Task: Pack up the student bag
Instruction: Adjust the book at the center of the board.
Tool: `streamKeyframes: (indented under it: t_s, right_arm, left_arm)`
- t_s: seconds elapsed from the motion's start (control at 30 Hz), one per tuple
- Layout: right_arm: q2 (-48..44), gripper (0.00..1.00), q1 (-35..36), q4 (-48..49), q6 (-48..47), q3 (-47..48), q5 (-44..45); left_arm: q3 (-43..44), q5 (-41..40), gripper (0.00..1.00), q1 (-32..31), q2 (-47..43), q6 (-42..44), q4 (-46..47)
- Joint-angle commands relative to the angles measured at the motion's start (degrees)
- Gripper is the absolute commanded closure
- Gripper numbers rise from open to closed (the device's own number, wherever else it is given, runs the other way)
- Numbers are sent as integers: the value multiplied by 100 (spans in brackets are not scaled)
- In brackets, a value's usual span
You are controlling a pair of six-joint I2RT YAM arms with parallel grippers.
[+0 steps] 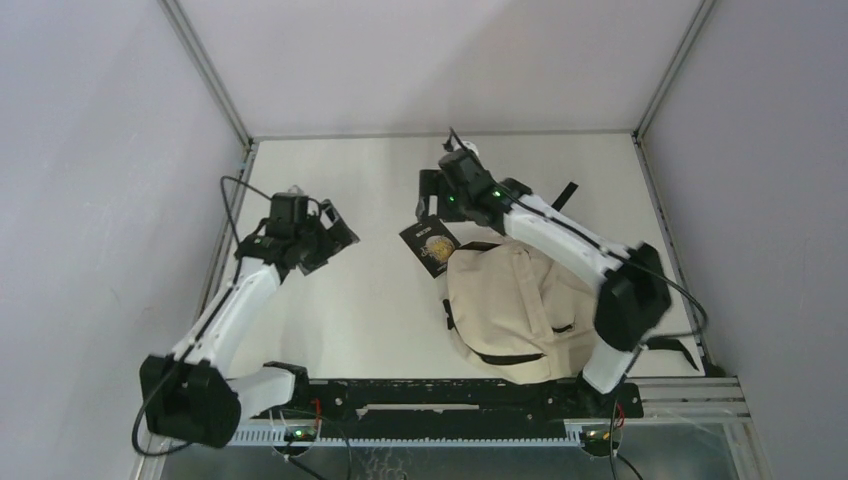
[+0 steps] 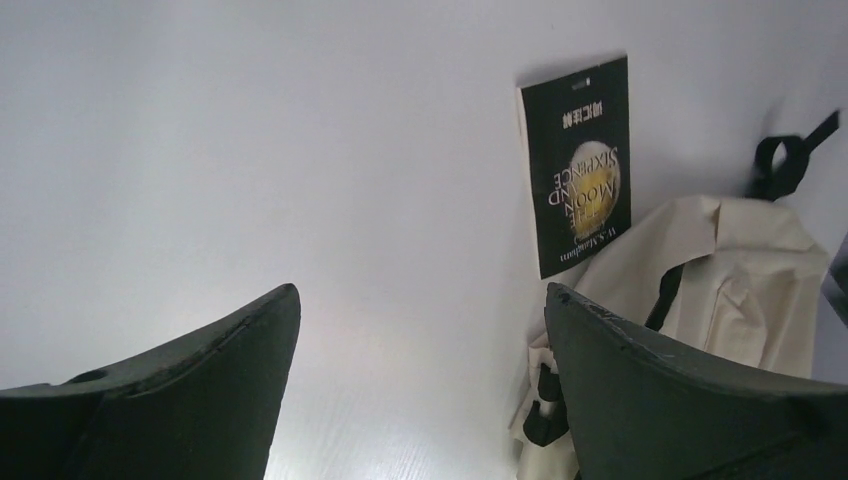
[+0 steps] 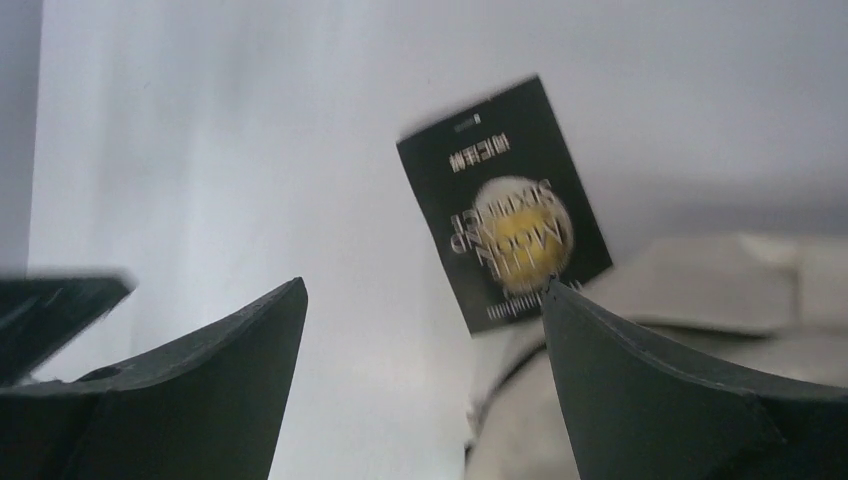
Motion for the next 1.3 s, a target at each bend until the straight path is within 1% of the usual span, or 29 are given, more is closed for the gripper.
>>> streamKeyframes:
  t_s: [0.0, 0.13, 0.23, 0.37, 0.5, 0.67, 0.77, 0.9, 1.07, 1.1, 1.17, 1.23, 1.27]
  right_arm:
    - [1148, 5, -347, -17, -65, 1235, -416]
    - [2373, 4, -637, -425, 47, 2332, -558]
    - [3144, 3, -811, -742, 234, 2876, -706]
    - [3636, 2, -884, -835, 474, 2983, -711]
    - [3985, 1, -838, -839, 555, 2924, -1052]
    - [4099, 1, -569, -540, 588, 2744, -1497]
    - [4272, 1, -301, -477, 676, 2887, -1902]
    - [4507, 1, 192, -412, 749, 3249, -2449]
    - [4651, 2, 725, -671, 546, 4035, -2978]
    - [4586, 2, 747, -716, 503, 4126, -3020]
    - [4275, 2, 727, -651, 426, 3915, -3037]
    - [3720, 2, 665, -366, 373, 3333, -2899]
    - [3257, 2, 624, -160, 370, 2908, -2773]
  left_arm:
    - [-295, -278, 4, 271, -988, 9, -289]
    - [-340, -446, 4, 284, -1594, 98, -563]
    - [-268, -564, 2, 292, -1884, 179, -802]
    - [-203, -672, 0, 324, -2118, 238, -1045]
    - [-266, -691, 0, 346, -2280, 275, -1079]
    - [-236, -716, 0, 377, -2272, 310, -1137]
    - [-107, -759, 0, 415, -2269, 385, -1240]
    - [133, -1080, 0, 507, -2362, 547, -1510]
    - [48, -1195, 0, 644, -2549, 584, -1511]
    - [-15, -1185, 0, 657, -2548, 565, -1502]
    - [-166, -1117, 0, 662, -2540, 500, -1465]
    - [-332, -926, 0, 654, -2504, 478, -1382]
    - [-406, -803, 0, 654, -2478, 477, -1307]
